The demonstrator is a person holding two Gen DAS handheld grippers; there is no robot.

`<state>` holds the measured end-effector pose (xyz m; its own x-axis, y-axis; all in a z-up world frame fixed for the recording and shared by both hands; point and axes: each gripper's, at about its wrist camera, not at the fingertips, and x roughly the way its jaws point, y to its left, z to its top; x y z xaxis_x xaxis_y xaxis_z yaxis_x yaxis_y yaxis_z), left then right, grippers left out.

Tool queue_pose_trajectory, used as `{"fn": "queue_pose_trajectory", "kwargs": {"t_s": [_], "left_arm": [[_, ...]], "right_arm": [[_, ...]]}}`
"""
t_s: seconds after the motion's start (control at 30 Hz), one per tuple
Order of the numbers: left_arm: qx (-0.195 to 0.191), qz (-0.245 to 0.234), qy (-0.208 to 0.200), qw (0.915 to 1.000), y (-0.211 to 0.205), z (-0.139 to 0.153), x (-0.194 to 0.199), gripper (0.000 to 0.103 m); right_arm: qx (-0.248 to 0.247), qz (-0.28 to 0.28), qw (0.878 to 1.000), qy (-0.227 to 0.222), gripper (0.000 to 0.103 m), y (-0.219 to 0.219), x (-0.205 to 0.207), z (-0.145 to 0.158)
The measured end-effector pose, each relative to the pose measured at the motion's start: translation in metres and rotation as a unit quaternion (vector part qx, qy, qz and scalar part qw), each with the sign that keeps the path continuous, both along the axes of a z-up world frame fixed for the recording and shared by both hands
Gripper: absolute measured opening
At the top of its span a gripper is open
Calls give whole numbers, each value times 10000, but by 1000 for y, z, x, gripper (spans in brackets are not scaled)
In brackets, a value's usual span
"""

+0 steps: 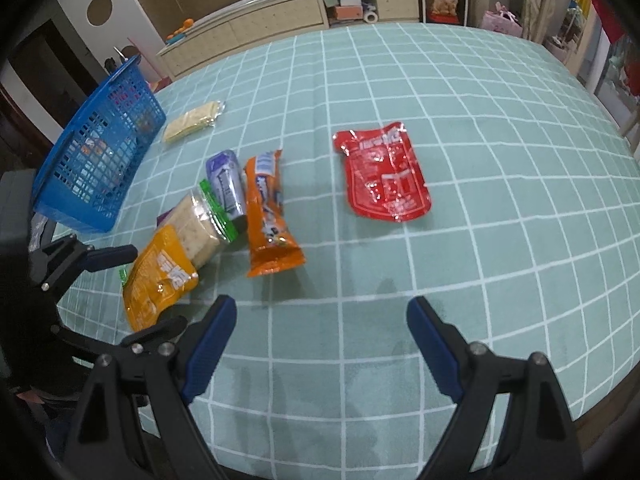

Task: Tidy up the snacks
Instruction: 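Move the left tool to the orange snack bag and grasp it, then grasp the clear cracker pack with the right tool while the left tool lifts the orange bag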

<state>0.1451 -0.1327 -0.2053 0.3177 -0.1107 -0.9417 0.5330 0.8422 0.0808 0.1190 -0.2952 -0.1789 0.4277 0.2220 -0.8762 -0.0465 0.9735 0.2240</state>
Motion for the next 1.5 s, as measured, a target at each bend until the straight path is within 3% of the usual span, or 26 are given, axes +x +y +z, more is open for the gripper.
{"fn": "queue_pose_trajectory", "kwargs": {"t_s": [0.17, 0.43, 0.63, 1.03, 1.2, 1.4, 1.5], "left_arm": [[-100, 106, 56, 9999, 13, 4, 1, 63], [-369, 174, 106, 9991, 29, 7, 0, 55], [-667, 239, 167, 9973, 41, 17, -2, 35], [-727, 271, 337, 9964, 31, 21, 10, 39], [-633, 273, 408, 9968, 32, 17, 9, 22], [-862, 363, 410, 9948, 37, 19, 2, 10], [-994, 457, 303, 9935, 42, 29, -1, 9]], "right_arm": [[89, -50, 9999, 68, 90, -1, -1, -2], [60, 3, 10000, 71, 90, 4, -4, 3], [98, 8, 9999, 89, 90, 8, -5, 7], [59, 84, 9999, 128, 90, 21, -5, 9], [101, 27, 9998, 184, 90, 20, -4, 8], [107, 41, 9997, 226, 90, 22, -6, 7], [158, 23, 9995, 279, 90, 24, -5, 8]]}}
